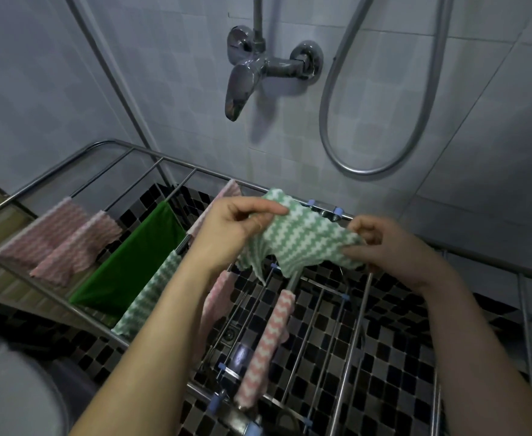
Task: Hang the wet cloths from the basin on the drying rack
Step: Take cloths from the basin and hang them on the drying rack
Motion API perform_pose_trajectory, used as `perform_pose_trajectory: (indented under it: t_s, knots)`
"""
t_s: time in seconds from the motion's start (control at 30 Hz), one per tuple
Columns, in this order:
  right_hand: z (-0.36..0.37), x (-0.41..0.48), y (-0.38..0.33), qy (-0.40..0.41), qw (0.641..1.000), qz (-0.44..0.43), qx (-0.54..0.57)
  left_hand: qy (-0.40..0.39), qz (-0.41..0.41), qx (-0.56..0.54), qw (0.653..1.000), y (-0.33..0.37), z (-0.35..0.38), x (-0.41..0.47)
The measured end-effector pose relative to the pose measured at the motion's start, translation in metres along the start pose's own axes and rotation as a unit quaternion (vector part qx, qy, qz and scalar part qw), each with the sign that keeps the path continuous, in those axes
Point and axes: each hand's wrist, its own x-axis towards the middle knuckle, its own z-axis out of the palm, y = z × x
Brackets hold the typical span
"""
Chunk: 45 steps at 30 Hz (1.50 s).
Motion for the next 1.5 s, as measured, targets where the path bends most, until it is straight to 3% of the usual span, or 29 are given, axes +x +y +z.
perform_pose_trajectory:
  t_s: [0.07, 0.17, 0.27, 0.37, 0.43, 0.57, 0.67, 0.87, 0.97, 1.07, 1.2, 1.3, 1.5]
  knots:
    - [-0.001, -0.004, -0.002, -0.01, 0.998, -0.004, 0.062, -0.015, -0.02, -0.061, 0.998, -0.005, -0.008, 0.003]
    - [0.0, -0.012, -0.009, -0.021, 0.964, -0.03, 0.263, -0.079, -0.044, -0.224, 0.97, -0.008, -0.017, 0.006]
    - [0.003, -0.006, -0.004, 0.006, 0.942, -0.003, 0.336, -0.125, -0.064, -0.247, 0.959, -0.01, -0.017, 0.014]
    - [0.009, 0.021, 0.027, 0.132, 0.948, 0.105, 0.269, -0.104, -0.131, -0.002, 0.986, -0.028, 0.006, 0.035]
    - [0.013, 0.04, 0.052, 0.181, 0.953, 0.171, 0.174, -0.106, -0.144, 0.166, 0.97, -0.049, 0.026, 0.046]
    - [0.022, 0.07, 0.084, 0.217, 0.954, 0.206, 0.026, -0.092, -0.124, 0.277, 0.948, -0.098, 0.046, 0.064]
    - [0.029, 0.086, 0.1, 0.253, 0.941, 0.224, -0.017, -0.08, -0.109, 0.305, 0.943, -0.114, 0.05, 0.073]
    - [0.043, 0.099, 0.099, 0.321, 0.897, 0.273, 0.134, -0.079, -0.096, 0.372, 0.92, -0.133, 0.055, 0.091]
    - [0.039, 0.109, 0.098, 0.344, 0.884, 0.276, 0.156, -0.087, -0.088, 0.378, 0.917, -0.132, 0.06, 0.095]
    - [0.042, 0.113, 0.093, 0.328, 0.894, 0.277, 0.127, -0.088, -0.074, 0.403, 0.908, -0.132, 0.058, 0.092]
    - [0.047, 0.113, 0.094, 0.307, 0.916, 0.246, 0.081, -0.094, -0.082, 0.339, 0.932, -0.124, 0.059, 0.064]
    - [0.054, 0.115, 0.091, 0.296, 0.923, 0.227, 0.095, -0.125, -0.09, 0.334, 0.93, -0.122, 0.063, 0.034]
    - [0.056, 0.122, 0.083, 0.338, 0.917, 0.21, 0.011, -0.094, -0.077, 0.351, 0.929, -0.128, 0.074, 0.018]
